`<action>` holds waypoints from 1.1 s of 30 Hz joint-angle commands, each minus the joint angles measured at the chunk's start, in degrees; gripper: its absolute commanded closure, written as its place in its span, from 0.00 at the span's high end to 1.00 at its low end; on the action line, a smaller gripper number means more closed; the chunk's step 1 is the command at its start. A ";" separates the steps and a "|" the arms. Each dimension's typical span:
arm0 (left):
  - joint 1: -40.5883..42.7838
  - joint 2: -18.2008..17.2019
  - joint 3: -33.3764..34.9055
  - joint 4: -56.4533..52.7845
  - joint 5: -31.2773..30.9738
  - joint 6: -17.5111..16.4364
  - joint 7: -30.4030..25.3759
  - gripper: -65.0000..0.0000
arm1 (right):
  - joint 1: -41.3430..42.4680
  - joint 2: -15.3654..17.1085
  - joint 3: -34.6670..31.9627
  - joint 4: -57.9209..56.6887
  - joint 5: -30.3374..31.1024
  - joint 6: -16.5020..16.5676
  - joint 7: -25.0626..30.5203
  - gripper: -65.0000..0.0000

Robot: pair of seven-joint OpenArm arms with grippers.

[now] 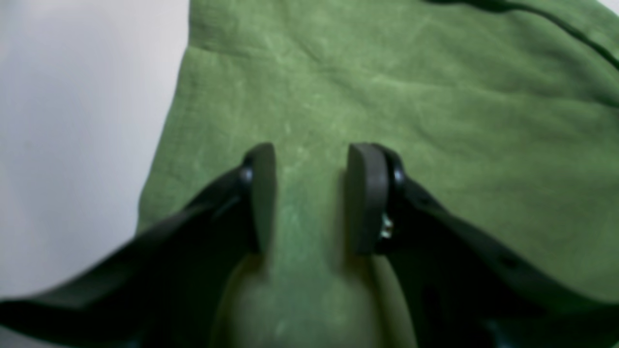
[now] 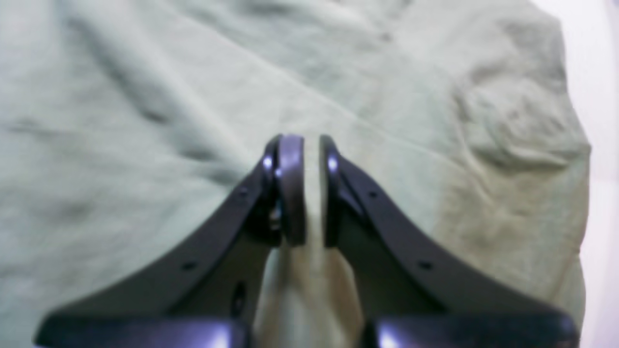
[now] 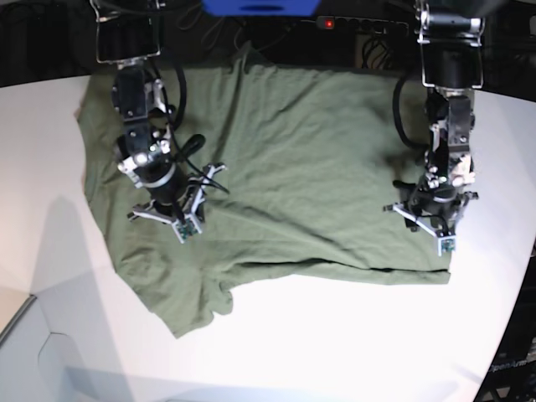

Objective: Layout the t-shirt on the table in an organized manner, then fold the t-shirt properly
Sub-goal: 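Drag the shirt toward the collar side with both grippers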

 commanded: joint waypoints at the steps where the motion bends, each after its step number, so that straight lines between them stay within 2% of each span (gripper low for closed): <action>1: -0.96 -0.70 -0.27 -1.07 0.07 0.42 -0.66 0.37 | 2.12 0.29 0.08 -0.85 0.15 -0.41 1.20 0.07; 9: -8.96 -0.79 0.08 -20.50 0.16 0.42 -14.90 0.37 | 14.34 3.63 0.08 -21.16 0.24 -0.41 1.72 0.07; 13: -17.23 -0.53 0.17 -32.89 0.16 0.42 -20.17 0.37 | 22.69 4.33 0.08 -34.61 -0.03 -0.68 9.20 0.07; 15: -21.36 -0.44 1.13 -37.99 0.24 0.42 -22.46 0.37 | 27.53 6.00 0.08 -41.64 0.06 -0.76 12.10 0.07; 20: -28.22 -0.53 6.50 -42.12 0.16 0.42 -24.66 0.37 | 36.41 7.76 0.08 -52.81 0.15 -1.38 17.90 0.07; 23: -29.45 -0.44 7.37 -41.51 -0.20 0.42 -24.66 0.37 | 37.38 8.64 0.08 -50.87 0.15 -4.02 18.51 0.07; 28: -28.39 -0.44 4.83 -35.44 -0.28 0.42 -23.60 0.37 | 32.89 10.31 0.17 -37.60 0.15 -4.11 17.20 0.07; 33: -20.13 -0.53 1.22 -22.08 -0.28 0.42 -14.11 0.37 | 23.13 10.75 0.43 -19.22 0.15 -4.11 9.46 0.07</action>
